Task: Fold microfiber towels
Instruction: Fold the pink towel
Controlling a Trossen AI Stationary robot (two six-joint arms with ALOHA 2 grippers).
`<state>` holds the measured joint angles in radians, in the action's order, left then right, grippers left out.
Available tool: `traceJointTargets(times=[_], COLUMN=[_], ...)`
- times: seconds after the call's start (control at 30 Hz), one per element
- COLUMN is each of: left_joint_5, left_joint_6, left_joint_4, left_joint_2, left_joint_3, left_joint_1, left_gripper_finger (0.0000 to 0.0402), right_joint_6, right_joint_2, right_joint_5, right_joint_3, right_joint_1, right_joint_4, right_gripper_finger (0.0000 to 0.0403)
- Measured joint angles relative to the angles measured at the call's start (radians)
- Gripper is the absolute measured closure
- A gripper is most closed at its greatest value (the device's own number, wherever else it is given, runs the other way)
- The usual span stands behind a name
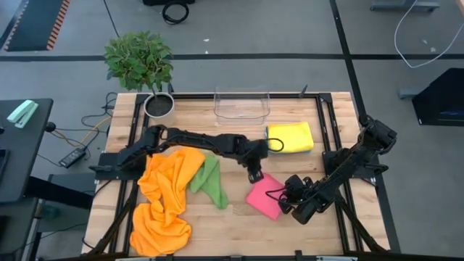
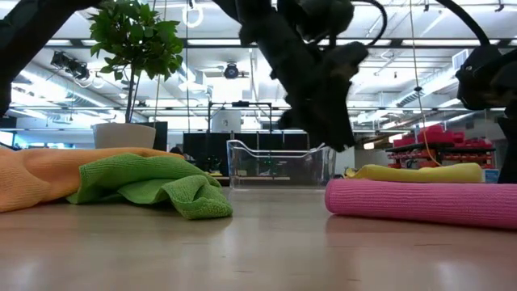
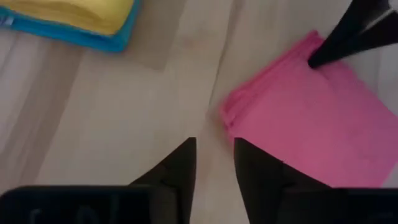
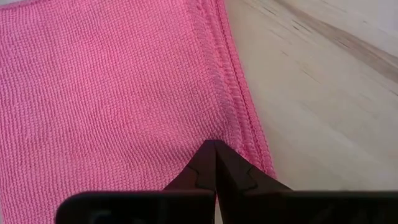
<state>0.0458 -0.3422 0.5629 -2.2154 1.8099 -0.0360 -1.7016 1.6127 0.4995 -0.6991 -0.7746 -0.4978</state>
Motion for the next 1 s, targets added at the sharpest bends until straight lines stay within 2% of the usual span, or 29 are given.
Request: traceJointTargets(times=[0.23, 0.4, 0.53, 0.83, 1.0], left_joint_5=[0.017, -0.075, -0.164, -0.163, -0.147], left_joint_6=[0.039, 0.039, 0.039, 0.034, 0.066], left_joint_4=[0.027, -0.034, -0.051, -0.045, -0.021], left_joint_2=[-0.002, -0.002, -0.064, -0.135, -0.13], left_joint_3=[-0.002, -0.002, -0.002, 0.003, 0.002], left_joint_1=[-0.146, -0.25, -0.302, -0.281, -0.231], left_gripper_finger=[0.0279, 0.0298, 0.0322, 0.0392, 0.0383], right_joint_6=[-0.005, -0.006, -0.006, -0.047, -0.091], right_joint_2=[0.0, 0.0, 0.0, 0.0, 0.0], right_joint_5=[-0.014, -0.019, -0.027, -0.034, -0.066], right_joint_3=[0.0, 0.0, -0.01, -0.012, -0.012], right_joint_1=[0.0, 0.0, 0.0, 0.0, -0.024], right_joint_4=[0.001, 0.001, -0.001, -0.003, 0.046], right_gripper_finger=[0.0399, 0.0399, 0.0399, 0.04, 0.04])
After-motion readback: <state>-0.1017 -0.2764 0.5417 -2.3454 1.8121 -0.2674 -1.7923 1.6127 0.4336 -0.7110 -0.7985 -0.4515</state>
